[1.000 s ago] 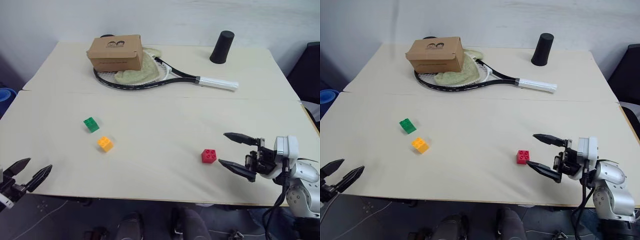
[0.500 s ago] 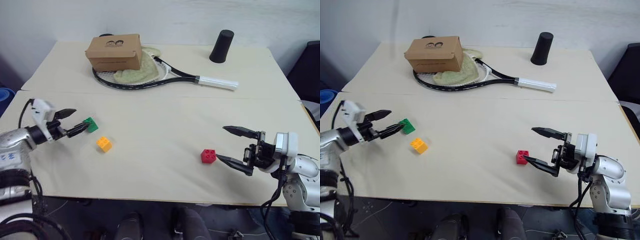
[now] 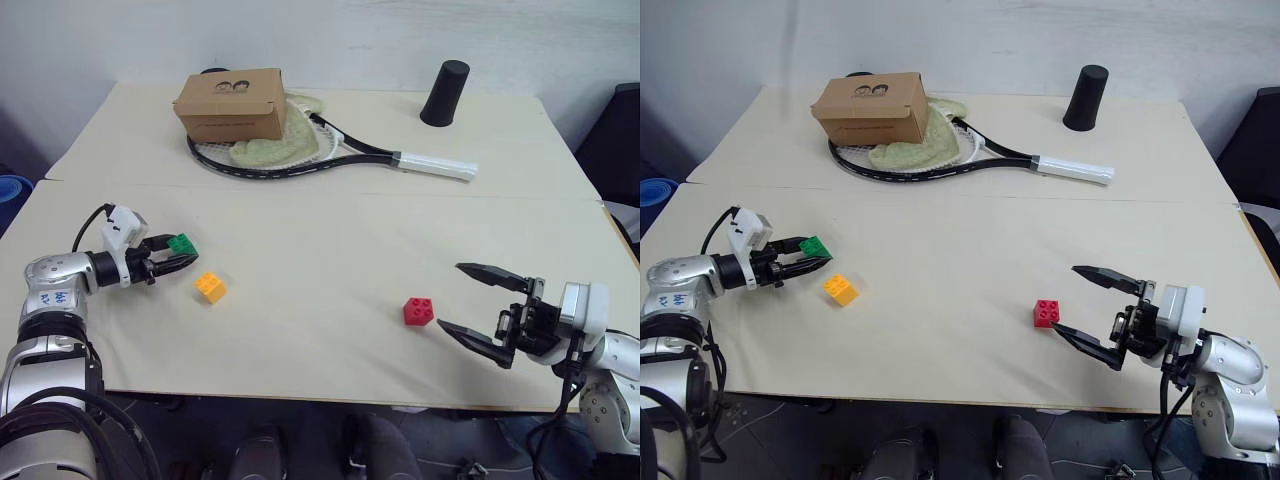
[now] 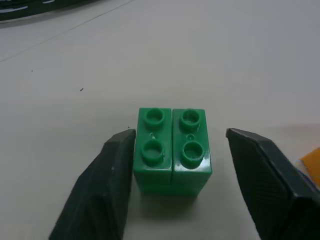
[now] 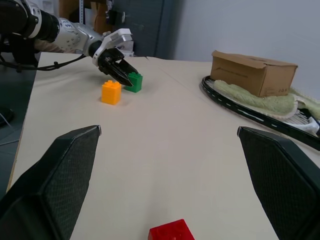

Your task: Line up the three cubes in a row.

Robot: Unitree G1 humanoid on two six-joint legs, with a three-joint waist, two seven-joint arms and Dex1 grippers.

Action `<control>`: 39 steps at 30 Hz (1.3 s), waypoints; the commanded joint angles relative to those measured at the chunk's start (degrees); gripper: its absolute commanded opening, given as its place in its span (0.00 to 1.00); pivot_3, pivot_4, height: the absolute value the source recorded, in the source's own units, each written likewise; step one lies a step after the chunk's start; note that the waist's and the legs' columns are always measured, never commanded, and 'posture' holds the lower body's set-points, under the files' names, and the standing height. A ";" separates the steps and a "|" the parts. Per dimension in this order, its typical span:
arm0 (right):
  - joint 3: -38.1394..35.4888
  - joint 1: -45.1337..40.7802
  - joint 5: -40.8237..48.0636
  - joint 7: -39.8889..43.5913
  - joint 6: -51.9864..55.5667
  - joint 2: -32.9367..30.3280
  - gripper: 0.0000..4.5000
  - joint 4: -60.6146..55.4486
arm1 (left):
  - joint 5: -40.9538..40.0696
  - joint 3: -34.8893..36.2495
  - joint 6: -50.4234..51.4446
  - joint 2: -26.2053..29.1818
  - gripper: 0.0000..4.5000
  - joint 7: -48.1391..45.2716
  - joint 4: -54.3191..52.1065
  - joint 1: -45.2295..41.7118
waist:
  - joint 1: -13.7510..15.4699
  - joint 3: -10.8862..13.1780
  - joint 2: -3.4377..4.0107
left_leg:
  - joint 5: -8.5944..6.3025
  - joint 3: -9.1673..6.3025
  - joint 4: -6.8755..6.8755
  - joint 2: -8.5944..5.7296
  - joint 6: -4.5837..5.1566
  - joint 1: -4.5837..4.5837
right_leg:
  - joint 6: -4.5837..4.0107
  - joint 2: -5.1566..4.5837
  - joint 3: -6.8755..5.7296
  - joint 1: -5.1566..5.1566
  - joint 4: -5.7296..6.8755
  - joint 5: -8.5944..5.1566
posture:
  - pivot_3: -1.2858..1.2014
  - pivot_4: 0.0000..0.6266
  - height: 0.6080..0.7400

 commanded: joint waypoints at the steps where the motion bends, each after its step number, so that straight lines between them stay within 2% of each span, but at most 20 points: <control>1: -1.46 0.66 0.94 0.33 -0.73 -1.32 1.00 -1.68 | -0.08 0.83 -1.33 0.81 0.36 -0.66 -0.30 -0.56 | -0.05 0.00 -0.01 | 0.00 0.00 0.01 0.00 0.00 0.00 | 0.00 0.00 0.00 0.00 0.00 0.00 | 0.52 0.24 1.00; 2: -1.61 0.55 0.97 0.51 -0.78 -1.48 1.00 -1.35 | -0.53 1.43 -1.54 0.97 0.33 -0.42 -0.28 -0.79 | -0.06 0.00 -0.01 | 0.00 0.00 0.01 0.00 0.00 0.01 | 0.00 0.00 0.02 0.00 0.01 0.00 | 0.52 0.24 1.00; 7: -2.36 0.72 1.46 1.16 -0.76 -2.50 1.00 -0.92 | -3.79 2.95 0.66 1.68 0.33 -6.03 -5.88 -3.51 | -0.02 0.03 -0.06 | 0.00 0.00 0.04 0.00 0.01 -0.01 | 0.01 0.00 0.01 -0.01 0.04 0.00 | 0.52 0.24 1.00; 10: -3.28 2.60 1.70 3.71 -0.66 -4.76 1.00 -2.00 | -6.81 0.23 8.76 1.18 0.33 -14.08 -19.54 -3.56 | 0.29 0.08 -0.14 | 0.00 0.19 0.12 0.00 0.01 -0.08 | 0.01 0.20 -0.07 0.00 0.06 0.00 | 0.52 0.24 1.00; 14: -4.78 6.81 1.80 7.94 -1.51 -7.81 1.00 -2.91 | -11.84 -8.19 29.80 1.66 0.33 -20.83 -45.62 1.07 | 0.33 0.07 -0.14 | -0.08 0.25 0.18 -0.08 0.14 -0.04 | 0.20 0.20 0.11 0.07 0.06 -0.07 | 0.52 0.24 1.00; 16: -5.67 7.99 1.83 8.03 -1.79 -7.92 1.00 -2.38 | -13.09 -12.22 36.55 -0.56 0.33 -18.53 -56.26 2.52 | 0.12 0.07 -0.13 | -0.10 0.22 0.17 -0.08 0.18 0.06 | 0.30 0.21 0.37 0.10 0.06 -0.08 | 0.52 0.24 1.00; 20: -5.35 8.27 0.51 6.64 -2.06 -7.89 1.00 -2.64 | -12.19 -18.27 43.59 -5.97 0.33 -11.97 -67.50 3.28 | -0.12 0.08 -0.14 | -0.11 -0.02 0.34 -0.08 0.20 0.12 | 0.39 0.24 1.00 0.16 0.12 -0.06 | 0.52 0.24 1.00; 24: -5.02 8.35 -0.64 6.53 -2.88 -8.07 1.00 -2.79 | -4.87 -25.60 39.57 -13.25 0.33 -3.40 -68.23 4.40 | -0.01 0.06 -0.12 | -0.10 0.00 0.31 -0.08 0.15 0.24 | 0.38 0.45 1.32 0.16 0.16 -0.06 | 0.52 0.24 1.00; 28: -5.38 9.83 -0.36 5.91 -2.90 -7.59 1.00 -4.26 | -0.46 -29.01 37.84 -18.88 0.33 3.18 -64.52 4.55 | 0.10 0.07 -0.12 | -0.11 0.00 0.33 -0.09 0.13 0.22 | 0.38 0.53 1.35 0.16 0.12 -0.06 | 0.52 0.24 1.00; 34: -6.35 12.32 -0.15 5.66 -3.63 -7.28 1.00 -4.46 | 4.91 -33.55 33.62 -21.28 0.33 6.73 -61.21 6.10 | 0.04 0.06 -0.12 | -0.11 -0.01 0.31 -0.05 0.14 0.24 | 0.38 0.52 1.36 0.17 0.11 -0.06 | 0.52 0.24 1.00; 39: -6.10 12.97 -0.14 4.51 -4.08 -6.73 1.00 -5.03 | 5.04 -34.07 31.81 -23.55 0.33 6.48 -59.22 6.54 | 0.40 0.06 -0.12 | -0.12 -0.04 0.33 -0.07 0.17 0.24 | 0.38 0.43 1.33 0.20 0.10 -0.06 | 0.52 0.24 1.00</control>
